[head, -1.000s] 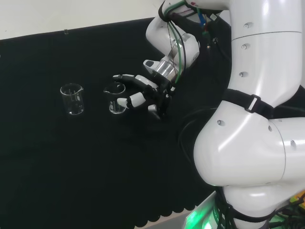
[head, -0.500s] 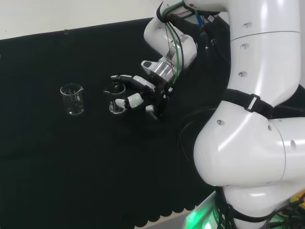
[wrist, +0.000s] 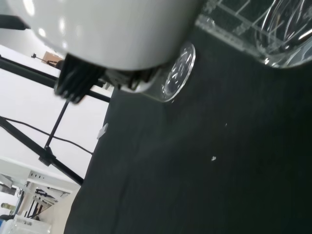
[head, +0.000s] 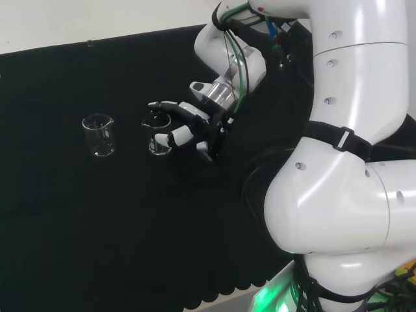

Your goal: Pick up the beaker on the right.

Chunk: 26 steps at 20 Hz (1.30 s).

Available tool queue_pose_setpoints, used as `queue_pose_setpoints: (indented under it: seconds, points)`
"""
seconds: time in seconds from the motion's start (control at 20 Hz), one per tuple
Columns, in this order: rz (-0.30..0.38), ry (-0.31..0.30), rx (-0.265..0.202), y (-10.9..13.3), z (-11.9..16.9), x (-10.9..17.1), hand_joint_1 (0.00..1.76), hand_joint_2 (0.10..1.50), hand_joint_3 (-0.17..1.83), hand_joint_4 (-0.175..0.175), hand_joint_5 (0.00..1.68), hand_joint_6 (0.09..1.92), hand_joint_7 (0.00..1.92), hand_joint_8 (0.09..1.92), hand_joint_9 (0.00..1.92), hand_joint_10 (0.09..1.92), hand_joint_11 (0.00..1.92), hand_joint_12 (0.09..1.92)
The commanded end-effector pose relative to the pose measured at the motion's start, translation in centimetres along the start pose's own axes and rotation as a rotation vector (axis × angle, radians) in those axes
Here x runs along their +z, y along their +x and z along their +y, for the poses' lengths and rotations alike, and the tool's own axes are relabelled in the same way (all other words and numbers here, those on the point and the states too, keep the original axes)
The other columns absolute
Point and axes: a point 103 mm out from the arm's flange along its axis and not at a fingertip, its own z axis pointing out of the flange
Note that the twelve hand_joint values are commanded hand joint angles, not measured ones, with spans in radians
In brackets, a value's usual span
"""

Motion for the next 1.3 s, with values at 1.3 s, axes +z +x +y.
queue_pose_setpoints:
  seconds: [1.3]
  points:
    - [0.008,-0.002,0.006,0.1,0.6,1.6,1.09,0.31,1.14,-0.101,0.48,0.09,0.25,0.72,0.33,0.72,0.0,1.21]
